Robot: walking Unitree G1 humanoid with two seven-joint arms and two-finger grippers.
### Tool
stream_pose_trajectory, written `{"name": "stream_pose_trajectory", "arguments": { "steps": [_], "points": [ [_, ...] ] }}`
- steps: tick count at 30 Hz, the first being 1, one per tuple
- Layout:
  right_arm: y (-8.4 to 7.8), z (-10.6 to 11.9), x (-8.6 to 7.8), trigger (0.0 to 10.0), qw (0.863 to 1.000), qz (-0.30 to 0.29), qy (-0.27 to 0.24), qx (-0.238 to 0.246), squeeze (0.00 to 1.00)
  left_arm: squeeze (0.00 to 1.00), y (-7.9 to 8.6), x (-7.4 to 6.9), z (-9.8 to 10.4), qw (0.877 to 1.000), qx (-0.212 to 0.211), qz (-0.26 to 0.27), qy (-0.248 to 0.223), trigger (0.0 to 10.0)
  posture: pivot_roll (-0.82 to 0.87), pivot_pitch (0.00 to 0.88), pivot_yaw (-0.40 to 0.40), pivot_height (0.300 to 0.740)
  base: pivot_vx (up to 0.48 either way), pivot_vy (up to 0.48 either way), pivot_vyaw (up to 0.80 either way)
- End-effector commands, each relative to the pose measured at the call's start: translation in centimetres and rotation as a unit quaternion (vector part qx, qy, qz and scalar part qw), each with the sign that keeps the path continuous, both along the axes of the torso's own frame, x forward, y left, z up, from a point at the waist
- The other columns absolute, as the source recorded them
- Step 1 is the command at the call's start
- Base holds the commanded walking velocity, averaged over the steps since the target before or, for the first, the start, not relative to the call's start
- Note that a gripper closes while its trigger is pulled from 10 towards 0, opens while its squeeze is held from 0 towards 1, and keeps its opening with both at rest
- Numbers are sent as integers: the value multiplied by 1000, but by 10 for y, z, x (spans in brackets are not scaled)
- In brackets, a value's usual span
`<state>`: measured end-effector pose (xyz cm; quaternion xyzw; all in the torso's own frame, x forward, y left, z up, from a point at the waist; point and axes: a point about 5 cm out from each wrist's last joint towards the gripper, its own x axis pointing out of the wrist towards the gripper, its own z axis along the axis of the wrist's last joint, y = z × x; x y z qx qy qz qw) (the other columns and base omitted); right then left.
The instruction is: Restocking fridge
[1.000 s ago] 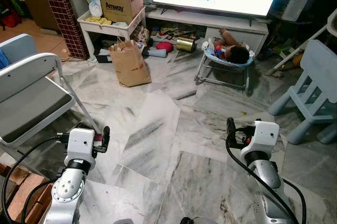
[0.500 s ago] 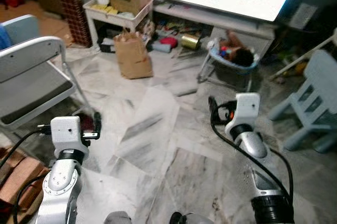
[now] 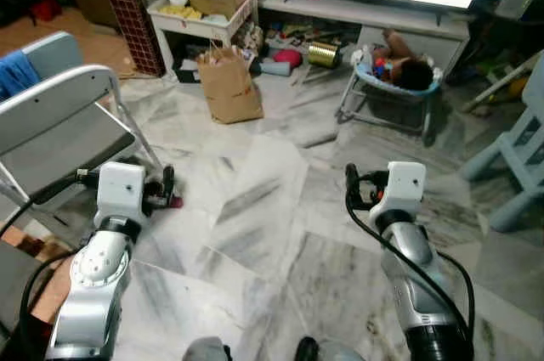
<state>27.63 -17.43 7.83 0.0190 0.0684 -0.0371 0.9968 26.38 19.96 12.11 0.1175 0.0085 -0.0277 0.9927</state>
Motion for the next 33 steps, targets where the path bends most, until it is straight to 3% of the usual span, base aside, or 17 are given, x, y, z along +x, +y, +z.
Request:
{"name": "stream_pose_trajectory", "arguments": {
  "steps": [1,13,33],
  "points": [
    [-2,7,0,10000,1000,-9,-17,4,0,0,0,0,-7,1000,8,-4,20,10000,92,98,60,740,0,0,0],
    [-1,5,1,10000,1000,24,2,-9,0,0,-3,-18,-22,998,-17,32,42,10000,105,114,-28,740,-173,0,0],
    [5,12,13,10000,999,44,-5,-7,0,0,-1,-11,-12,999,-23,44,22,10000,125,113,-64,740,-314,0,0]
  ]
}}
